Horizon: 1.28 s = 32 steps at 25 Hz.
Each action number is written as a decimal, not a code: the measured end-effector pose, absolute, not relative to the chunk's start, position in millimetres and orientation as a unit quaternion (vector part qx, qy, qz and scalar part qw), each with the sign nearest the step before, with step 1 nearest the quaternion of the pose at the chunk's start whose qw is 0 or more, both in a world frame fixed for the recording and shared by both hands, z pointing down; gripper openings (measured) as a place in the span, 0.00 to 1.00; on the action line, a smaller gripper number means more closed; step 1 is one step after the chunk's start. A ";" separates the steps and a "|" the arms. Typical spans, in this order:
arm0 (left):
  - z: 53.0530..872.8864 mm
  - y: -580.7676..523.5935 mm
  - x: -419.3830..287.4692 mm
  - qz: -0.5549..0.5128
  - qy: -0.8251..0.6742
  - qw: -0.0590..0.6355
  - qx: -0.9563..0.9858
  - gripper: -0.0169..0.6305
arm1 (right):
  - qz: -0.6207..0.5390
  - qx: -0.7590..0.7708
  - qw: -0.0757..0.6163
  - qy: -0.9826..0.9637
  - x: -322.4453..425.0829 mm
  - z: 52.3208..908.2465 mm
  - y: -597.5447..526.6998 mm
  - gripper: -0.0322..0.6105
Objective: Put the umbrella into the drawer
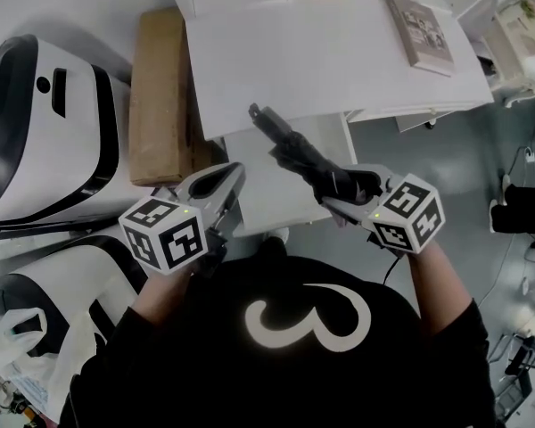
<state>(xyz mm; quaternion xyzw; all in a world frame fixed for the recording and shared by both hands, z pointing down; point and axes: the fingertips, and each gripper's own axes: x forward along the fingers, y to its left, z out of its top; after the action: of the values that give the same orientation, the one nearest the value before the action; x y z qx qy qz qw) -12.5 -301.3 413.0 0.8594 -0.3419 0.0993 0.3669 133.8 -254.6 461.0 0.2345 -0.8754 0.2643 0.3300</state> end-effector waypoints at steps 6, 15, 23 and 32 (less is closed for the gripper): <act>429.9 -299.6 -17.7 0.109 -0.345 0.382 0.850 0.04 | 0.219 0.194 0.410 -0.864 127.8 493.5 -256.6 0.40; 444.7 -301.3 -29.5 0.117 -0.353 0.395 0.840 0.04 | 0.171 0.152 0.506 -0.832 128.4 552.4 -266.5 0.40; 457.3 -306.5 -40.9 0.125 -0.364 0.402 0.830 0.04 | 0.172 0.135 0.552 -0.804 127.6 608.9 -282.7 0.40; 473.0 -312.6 -48.6 0.130 -0.371 0.419 0.819 0.04 | 0.170 0.121 0.590 -0.780 123.8 664.1 -302.5 0.40</act>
<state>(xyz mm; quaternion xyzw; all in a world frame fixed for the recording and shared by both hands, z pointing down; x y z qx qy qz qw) -48.6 -312.6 473.0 0.8187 -0.3708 0.1295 0.4190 123.8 -302.5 664.1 0.1208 -0.7804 0.1696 0.5895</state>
